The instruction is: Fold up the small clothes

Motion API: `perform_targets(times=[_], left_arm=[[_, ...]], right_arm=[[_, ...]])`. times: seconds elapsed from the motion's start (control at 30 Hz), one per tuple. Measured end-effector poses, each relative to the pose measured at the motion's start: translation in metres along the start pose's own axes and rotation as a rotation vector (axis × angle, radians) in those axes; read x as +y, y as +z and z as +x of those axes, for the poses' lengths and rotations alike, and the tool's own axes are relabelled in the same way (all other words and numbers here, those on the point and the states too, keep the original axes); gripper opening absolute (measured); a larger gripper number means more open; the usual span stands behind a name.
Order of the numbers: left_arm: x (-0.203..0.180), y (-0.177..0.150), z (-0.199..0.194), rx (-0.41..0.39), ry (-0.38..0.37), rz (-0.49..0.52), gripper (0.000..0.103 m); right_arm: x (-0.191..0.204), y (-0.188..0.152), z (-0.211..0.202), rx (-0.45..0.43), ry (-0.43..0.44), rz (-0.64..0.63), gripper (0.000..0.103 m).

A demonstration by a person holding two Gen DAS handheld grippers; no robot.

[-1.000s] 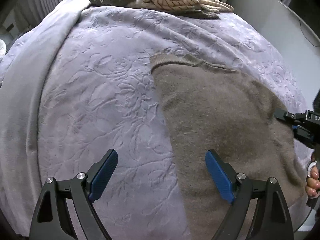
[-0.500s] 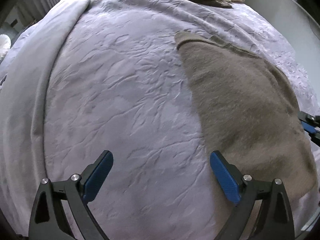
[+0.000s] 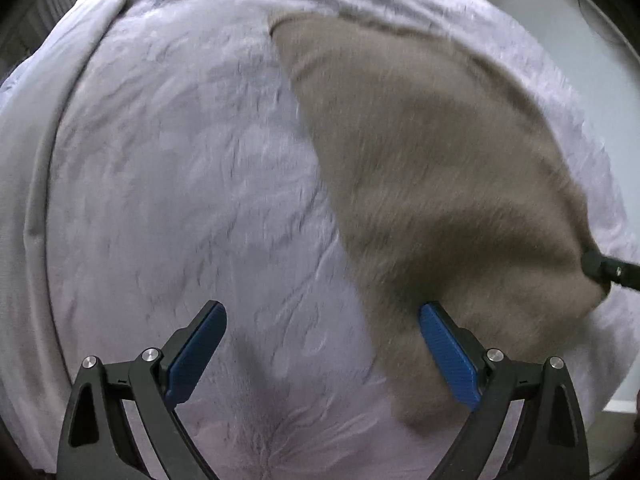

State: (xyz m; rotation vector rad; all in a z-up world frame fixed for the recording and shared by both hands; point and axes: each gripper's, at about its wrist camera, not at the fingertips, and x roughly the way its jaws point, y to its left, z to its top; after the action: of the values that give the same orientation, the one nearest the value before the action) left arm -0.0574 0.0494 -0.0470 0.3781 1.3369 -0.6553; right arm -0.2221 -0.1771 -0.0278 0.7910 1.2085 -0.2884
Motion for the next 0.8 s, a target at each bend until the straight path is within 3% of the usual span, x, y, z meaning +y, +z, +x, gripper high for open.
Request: perform_targets(times=[0.13, 0.33, 0.47, 0.63, 0.77, 0.8], left_arm=[[0.010, -0.007, 0.005, 0.026, -0.049, -0.064, 0.098], [0.009, -0.006, 0.001, 0.023, -0.031, -0.058, 0.098], [0.012, -0.007, -0.008, 0.011, -0.019, -0.071, 0.098], [0.015, -0.010, -0.016, -0.004, -0.008, -0.079, 0.098], [0.021, -0.011, -0.024, -0.024, 0.008, -0.106, 0.098], [0.024, -0.012, -0.026, -0.033, 0.010, -0.111, 0.098]], right_arm=[[-0.013, -0.004, 0.013, -0.003, -0.017, 0.011, 0.011], [-0.017, -0.012, 0.000, -0.003, -0.039, 0.027, 0.018], [-0.023, -0.018, -0.014, -0.012, -0.086, 0.067, 0.034], [-0.039, -0.022, -0.033, -0.027, -0.108, 0.162, 0.037], [-0.043, -0.021, -0.046, -0.066, -0.116, 0.205, 0.056], [-0.042, -0.021, -0.047, -0.075, -0.114, 0.206, 0.057]])
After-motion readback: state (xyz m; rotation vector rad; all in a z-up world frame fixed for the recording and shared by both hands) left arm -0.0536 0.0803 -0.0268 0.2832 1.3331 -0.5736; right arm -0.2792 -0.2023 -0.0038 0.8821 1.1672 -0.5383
